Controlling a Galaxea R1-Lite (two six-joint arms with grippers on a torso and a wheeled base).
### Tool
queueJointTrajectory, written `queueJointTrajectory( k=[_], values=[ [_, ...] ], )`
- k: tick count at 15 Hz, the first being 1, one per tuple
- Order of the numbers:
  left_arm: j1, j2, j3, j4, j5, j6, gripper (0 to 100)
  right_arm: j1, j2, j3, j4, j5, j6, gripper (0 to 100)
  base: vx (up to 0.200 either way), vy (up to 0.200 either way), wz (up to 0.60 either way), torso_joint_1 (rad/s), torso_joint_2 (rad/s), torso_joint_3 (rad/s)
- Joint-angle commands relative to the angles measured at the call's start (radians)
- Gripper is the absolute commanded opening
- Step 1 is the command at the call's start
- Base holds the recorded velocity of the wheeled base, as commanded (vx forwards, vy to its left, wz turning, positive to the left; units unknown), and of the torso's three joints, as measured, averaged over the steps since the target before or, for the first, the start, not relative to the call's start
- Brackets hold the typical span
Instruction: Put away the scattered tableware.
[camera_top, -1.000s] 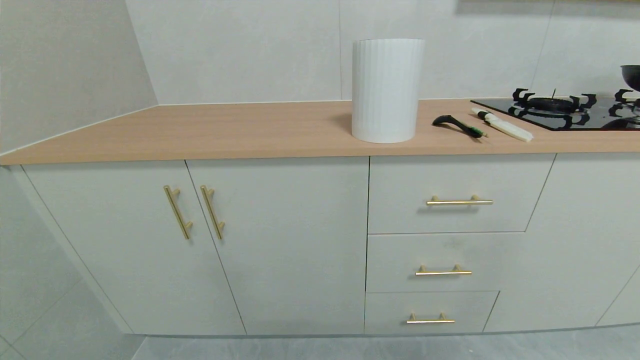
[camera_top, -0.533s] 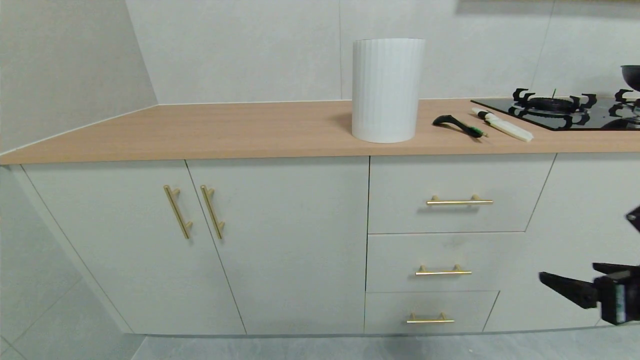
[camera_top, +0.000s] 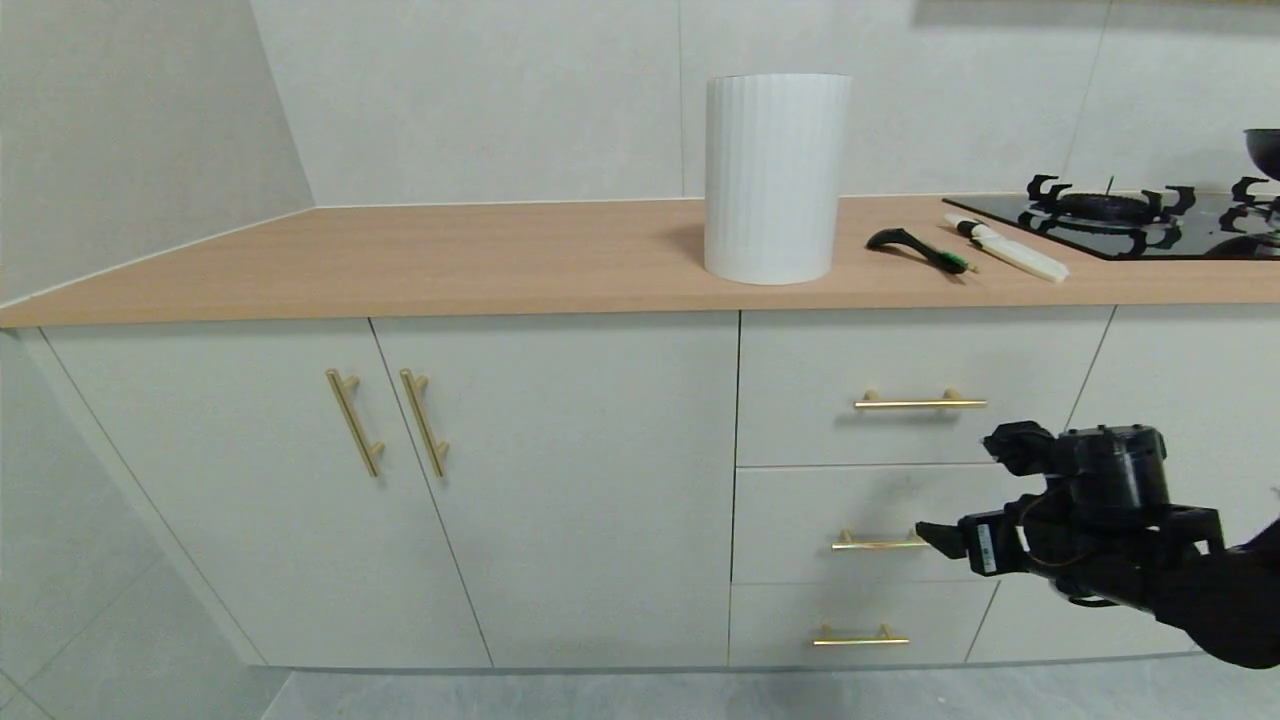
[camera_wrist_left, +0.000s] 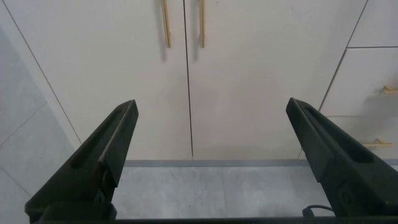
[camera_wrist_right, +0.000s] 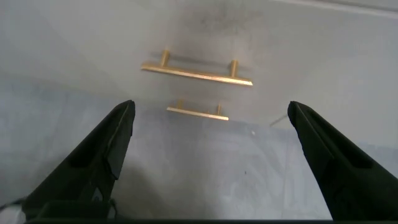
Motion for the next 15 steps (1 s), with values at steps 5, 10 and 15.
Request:
queueJointTrajectory(
  k=[5, 10, 15],
  values=[
    [0.0, 0.0, 0.0, 0.0, 0.001, 0.0, 100, 0.007, 0.408, -0.064, -0.332, -0.06, 0.077, 100, 0.0, 0.0, 0.0, 0.0, 0.0, 0.0],
    [0.0, 0.0, 0.0, 0.0, 0.001, 0.0, 100, 0.001, 0.474, -0.164, -0.333, -0.077, 0.151, 100, 0.0, 0.0, 0.0, 0.0, 0.0, 0.0],
    [0.0, 0.0, 0.0, 0.0, 0.001, 0.0, 100, -0.002, 0.556, -0.242, -0.329, -0.12, 0.143, 100, 0.0, 0.0, 0.0, 0.0, 0.0, 0.0]
  ],
)
